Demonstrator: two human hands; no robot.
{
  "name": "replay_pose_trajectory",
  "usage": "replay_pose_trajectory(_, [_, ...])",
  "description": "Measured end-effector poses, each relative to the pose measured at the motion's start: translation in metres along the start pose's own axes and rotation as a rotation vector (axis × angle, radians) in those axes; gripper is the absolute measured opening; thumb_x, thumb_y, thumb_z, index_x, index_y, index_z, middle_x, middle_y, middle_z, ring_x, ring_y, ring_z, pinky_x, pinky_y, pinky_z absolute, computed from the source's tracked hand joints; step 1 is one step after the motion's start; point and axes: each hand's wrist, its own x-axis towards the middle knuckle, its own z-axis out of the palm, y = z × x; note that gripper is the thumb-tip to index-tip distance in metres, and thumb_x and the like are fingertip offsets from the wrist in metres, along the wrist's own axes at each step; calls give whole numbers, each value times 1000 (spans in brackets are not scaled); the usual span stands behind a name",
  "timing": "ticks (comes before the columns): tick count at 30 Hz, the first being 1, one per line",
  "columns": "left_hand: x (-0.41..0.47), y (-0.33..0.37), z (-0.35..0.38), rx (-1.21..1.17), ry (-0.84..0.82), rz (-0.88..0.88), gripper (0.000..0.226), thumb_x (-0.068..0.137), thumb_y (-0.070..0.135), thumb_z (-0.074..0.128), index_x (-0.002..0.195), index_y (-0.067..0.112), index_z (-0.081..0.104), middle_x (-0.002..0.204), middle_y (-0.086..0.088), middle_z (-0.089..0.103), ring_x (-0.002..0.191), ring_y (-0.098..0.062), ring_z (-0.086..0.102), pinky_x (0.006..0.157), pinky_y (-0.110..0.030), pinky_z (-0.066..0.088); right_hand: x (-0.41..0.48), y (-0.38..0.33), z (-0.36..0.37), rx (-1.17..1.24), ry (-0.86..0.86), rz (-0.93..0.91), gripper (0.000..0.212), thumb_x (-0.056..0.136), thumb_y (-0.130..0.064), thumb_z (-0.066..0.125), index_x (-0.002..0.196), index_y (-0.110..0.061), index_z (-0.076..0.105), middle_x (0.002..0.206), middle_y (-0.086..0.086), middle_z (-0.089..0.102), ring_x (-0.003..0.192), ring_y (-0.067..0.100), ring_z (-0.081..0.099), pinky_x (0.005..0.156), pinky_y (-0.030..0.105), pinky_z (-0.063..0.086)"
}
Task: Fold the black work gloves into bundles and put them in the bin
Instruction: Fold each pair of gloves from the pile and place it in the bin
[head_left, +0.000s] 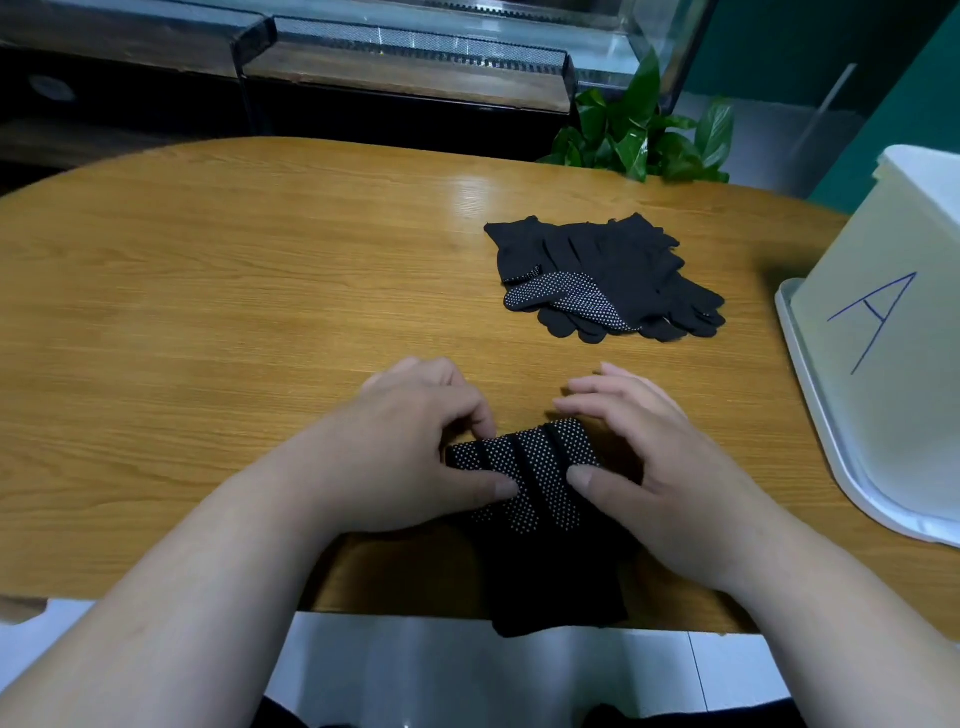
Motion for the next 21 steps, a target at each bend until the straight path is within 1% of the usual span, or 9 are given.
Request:
replay_pose_trajectory(3, [1,2,0,9,-6,6,54,60,85,53,97,46,56,100,24,43,100,-1,37,84,-27,37,1,0,-1,5,-22,-8,58,85,-62,59,139,-43,49,150,-30,30,146,-11,-1,122,30,10])
replay_pose_trajectory(6, [2,6,1,5,-10,22,47,63,78,57,94,42,55,99,24,44,99,-1,38,79,-24,34,1,0,3,-105,-50,-23,62,83,-57,66,140,-45,45,150,-31,26,145,-13,-9,126,38,3])
replay_pose_trajectory(8, [1,9,1,0,-9,47,41,67,73,59,92,41,53,96,25,47,97,2,39,76,-20,32,2,1,4,-82,-49,-35,62,82,-57,68,139,-45,46,150,-31,27,145,-13,-7,126,40,6])
replay_pose_trajectory(10, [1,11,1,-12,-4,49,36,70,67,64,89,39,51,90,24,51,93,5,42,71,-17,29,2,5,2,-12,-26,-66,60,81,-62,65,136,-44,50,148,-31,33,146,-12,1,124,31,9])
replay_pose_trajectory(13, [0,13,0,-46,-14,18,33,72,62,70,88,39,51,89,25,54,85,7,45,62,-16,29,1,11,-5,183,60,-14,49,83,-57,54,129,-42,58,143,-31,44,144,-13,18,112,5,12])
replay_pose_trajectory(14, [0,13,1,-63,-17,11,33,73,61,71,88,40,50,92,28,55,83,6,47,60,-16,30,2,13,-6,224,70,7,48,83,-58,48,127,-42,60,142,-30,47,143,-12,20,111,4,14])
replay_pose_trajectory(16, [1,13,0,-114,-22,-5,33,74,56,75,89,39,51,92,28,58,79,6,51,59,-16,35,3,18,-6,222,40,16,48,83,-60,40,123,-45,62,141,-30,48,144,-10,20,120,18,14])
replay_pose_trajectory(18, [2,15,0,-153,-23,-15,34,75,49,79,91,38,52,93,27,60,76,7,53,62,-13,38,4,19,-5,165,-12,8,35,88,-58,46,117,-49,62,142,-30,46,146,-9,17,124,34,10])
replay_pose_trajectory(21, [2,17,0,-182,-21,-19,34,75,45,80,93,38,52,94,28,59,73,10,53,63,-10,38,6,17,-7,88,-71,15,15,93,-49,60,107,-45,61,143,-30,44,145,-12,13,125,36,3])
